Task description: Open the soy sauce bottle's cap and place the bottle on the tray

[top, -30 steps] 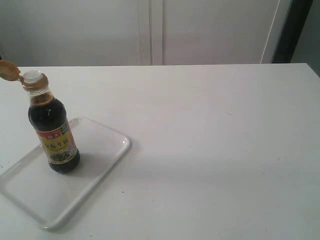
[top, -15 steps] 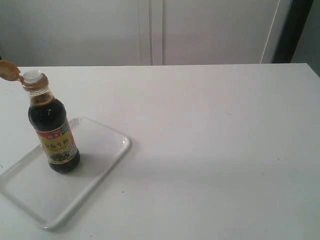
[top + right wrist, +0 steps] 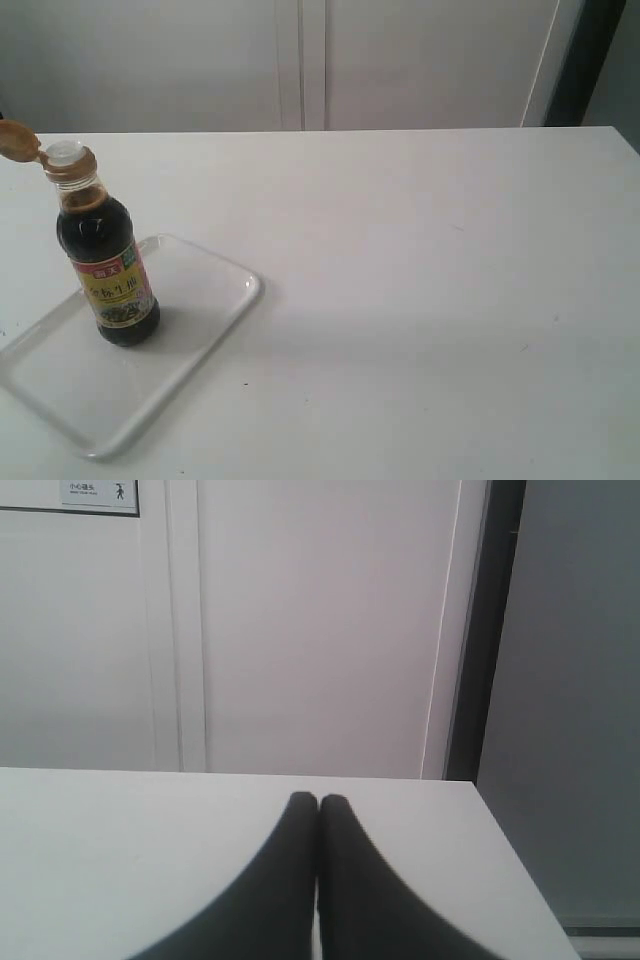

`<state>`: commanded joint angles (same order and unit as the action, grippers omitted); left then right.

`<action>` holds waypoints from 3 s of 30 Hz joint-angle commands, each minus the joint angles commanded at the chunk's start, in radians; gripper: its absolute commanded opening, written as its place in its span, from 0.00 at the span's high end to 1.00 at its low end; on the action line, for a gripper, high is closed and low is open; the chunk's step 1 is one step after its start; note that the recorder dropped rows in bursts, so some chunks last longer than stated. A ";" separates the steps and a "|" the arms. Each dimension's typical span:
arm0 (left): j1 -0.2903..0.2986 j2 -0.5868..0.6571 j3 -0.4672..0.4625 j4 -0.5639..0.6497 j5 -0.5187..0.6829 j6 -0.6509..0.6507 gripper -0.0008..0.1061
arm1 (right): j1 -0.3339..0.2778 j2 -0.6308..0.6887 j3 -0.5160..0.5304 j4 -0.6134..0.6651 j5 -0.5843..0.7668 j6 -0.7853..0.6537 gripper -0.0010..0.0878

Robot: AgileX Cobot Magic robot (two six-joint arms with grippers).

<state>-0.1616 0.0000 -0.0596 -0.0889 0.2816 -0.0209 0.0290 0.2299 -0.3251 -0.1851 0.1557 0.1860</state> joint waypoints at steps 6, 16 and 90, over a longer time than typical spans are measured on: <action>0.000 0.000 0.054 0.000 -0.004 -0.005 0.99 | 0.000 0.000 0.000 0.000 0.000 0.000 0.99; 0.000 0.000 0.060 0.000 -0.037 -0.005 0.99 | 0.000 0.000 0.000 0.000 0.000 0.000 0.99; 0.000 0.000 0.060 0.000 -0.049 -0.001 0.99 | 0.000 -0.230 0.325 0.214 0.163 -0.186 0.99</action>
<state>-0.1616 0.0000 0.0000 -0.0889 0.2322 -0.0217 0.0290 0.0000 0.0000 0.0284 0.3184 0.0000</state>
